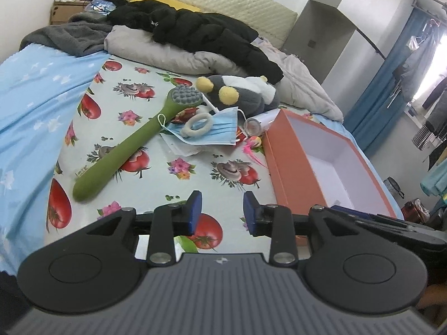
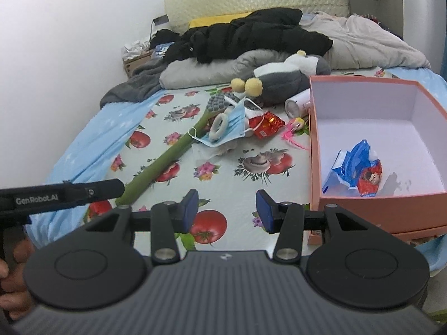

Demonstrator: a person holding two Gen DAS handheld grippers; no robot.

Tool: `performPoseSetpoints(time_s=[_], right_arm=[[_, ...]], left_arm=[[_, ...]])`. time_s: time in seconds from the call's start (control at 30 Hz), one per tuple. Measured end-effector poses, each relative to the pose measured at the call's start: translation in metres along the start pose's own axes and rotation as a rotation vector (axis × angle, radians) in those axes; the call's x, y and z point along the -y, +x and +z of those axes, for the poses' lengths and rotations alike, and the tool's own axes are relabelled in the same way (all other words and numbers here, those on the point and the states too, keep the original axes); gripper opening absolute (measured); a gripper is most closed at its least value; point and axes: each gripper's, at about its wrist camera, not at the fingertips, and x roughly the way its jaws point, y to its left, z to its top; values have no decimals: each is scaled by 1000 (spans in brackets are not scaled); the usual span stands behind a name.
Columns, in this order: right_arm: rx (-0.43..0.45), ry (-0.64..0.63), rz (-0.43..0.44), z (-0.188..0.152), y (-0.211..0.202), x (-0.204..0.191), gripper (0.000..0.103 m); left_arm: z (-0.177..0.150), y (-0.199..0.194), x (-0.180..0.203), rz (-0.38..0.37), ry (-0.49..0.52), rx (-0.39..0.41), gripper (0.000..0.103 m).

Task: Organize soft objects
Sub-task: 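Move the right gripper to the blue face mask and grasp it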

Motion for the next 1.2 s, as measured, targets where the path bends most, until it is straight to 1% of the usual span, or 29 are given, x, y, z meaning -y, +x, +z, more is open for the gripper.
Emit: performPoseSetpoints(time_s=[0.17, 0.27, 0.33, 0.4, 0.6, 0.7, 0.83, 0.97, 1.03, 1.17, 1.2], right_arm=[[-28, -11, -1, 3, 27, -3, 48], [-35, -41, 44, 10, 43, -11, 48], [-36, -71, 55, 14, 52, -18, 48], [-49, -70, 60, 19, 65, -20, 48], [-64, -5, 36, 40, 106, -9, 47], [-63, 34, 21, 52, 126, -1, 47], [-49, 88, 4, 70, 150, 11, 46], [-52, 144, 1, 86, 178, 23, 46], [-63, 173, 2, 92, 192, 29, 43], [-102, 236, 17, 98, 218, 40, 42], [-113, 254, 22, 99, 223, 43, 39]], left_arm=[[16, 33, -10, -6, 4, -7, 37], [30, 55, -16, -8, -7, -13, 37], [38, 68, -19, -28, -18, -12, 37], [45, 82, -22, -32, -26, -12, 37], [63, 132, -40, -30, -64, -52, 37], [72, 158, -49, -28, -64, -66, 37], [84, 194, -56, -32, -36, -74, 37], [94, 225, -60, -64, -15, -78, 37], [98, 240, -58, -66, 13, -76, 38], [104, 266, -56, -72, 60, -74, 38], [104, 272, -55, -76, 73, -75, 38]])
